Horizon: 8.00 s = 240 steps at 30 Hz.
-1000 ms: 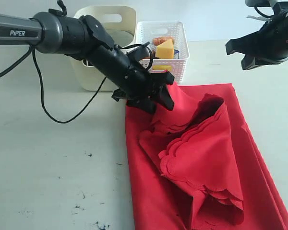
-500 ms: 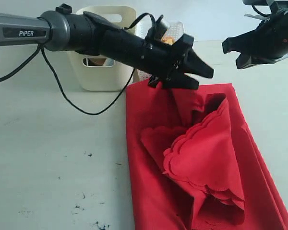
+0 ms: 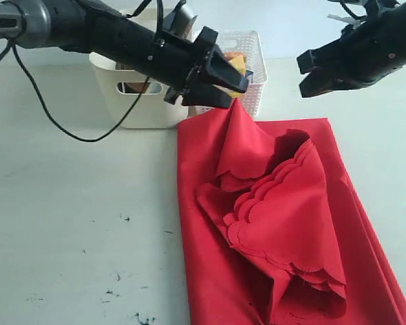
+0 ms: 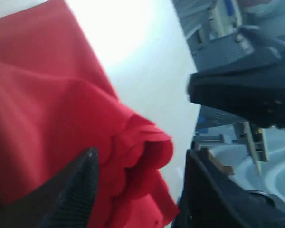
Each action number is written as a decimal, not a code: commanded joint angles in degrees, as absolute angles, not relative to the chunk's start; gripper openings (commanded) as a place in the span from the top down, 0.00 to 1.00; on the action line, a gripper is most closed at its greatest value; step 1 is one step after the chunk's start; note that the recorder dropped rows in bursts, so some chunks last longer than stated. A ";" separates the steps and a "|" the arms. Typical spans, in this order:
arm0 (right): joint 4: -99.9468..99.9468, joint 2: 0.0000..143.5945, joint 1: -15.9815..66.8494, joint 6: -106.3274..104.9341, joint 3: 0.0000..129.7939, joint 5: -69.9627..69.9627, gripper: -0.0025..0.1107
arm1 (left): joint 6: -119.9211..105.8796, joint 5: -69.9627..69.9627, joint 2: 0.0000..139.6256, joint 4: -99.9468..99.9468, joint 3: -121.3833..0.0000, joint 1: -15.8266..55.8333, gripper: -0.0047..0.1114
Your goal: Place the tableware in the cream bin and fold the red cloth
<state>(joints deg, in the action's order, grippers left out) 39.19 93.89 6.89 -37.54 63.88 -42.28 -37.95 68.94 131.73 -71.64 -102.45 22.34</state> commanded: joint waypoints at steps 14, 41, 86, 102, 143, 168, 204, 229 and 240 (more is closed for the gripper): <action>29.72 103.70 23.89 -41.87 66.16 -35.81 0.98 | -32.37 69.96 124.13 -39.83 -91.79 20.64 0.96; -9.58 120.04 30.01 0.78 79.33 -42.28 0.98 | -16.26 66.17 116.41 -17.04 -86.50 20.64 0.96; -6.70 115.39 12.01 -3.21 69.22 -51.50 0.98 | -16.81 64.23 116.41 -19.77 -86.50 20.64 0.96; -7.62 106.66 12.01 -1.37 59.66 -57.48 0.98 | -17.40 63.33 116.41 -19.88 -86.50 20.64 0.96; 2.87 75.63 12.01 -2.39 49.79 -55.93 0.98 | -40.00 43.20 115.31 -33.70 -84.15 43.05 0.96; 7.65 67.10 12.01 -4.95 49.79 -55.56 0.98 | -21.97 36.91 136.40 -21.88 -101.46 48.53 0.96; 8.15 67.10 12.01 -5.25 49.79 -54.91 0.98 | -21.06 43.34 138.15 -26.04 -111.47 50.89 0.96; 13.13 78.74 12.01 -10.49 49.57 -42.19 0.98 | -5.13 65.39 118.89 -7.39 -93.08 40.80 0.96; 13.13 90.99 12.01 -11.55 51.85 -39.68 0.98 | -5.95 57.64 104.12 -7.02 -77.46 36.43 0.96</action>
<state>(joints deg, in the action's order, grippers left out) 12.79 88.34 11.92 -10.96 50.77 -40.53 -5.66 59.64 108.24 -7.32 -80.71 37.50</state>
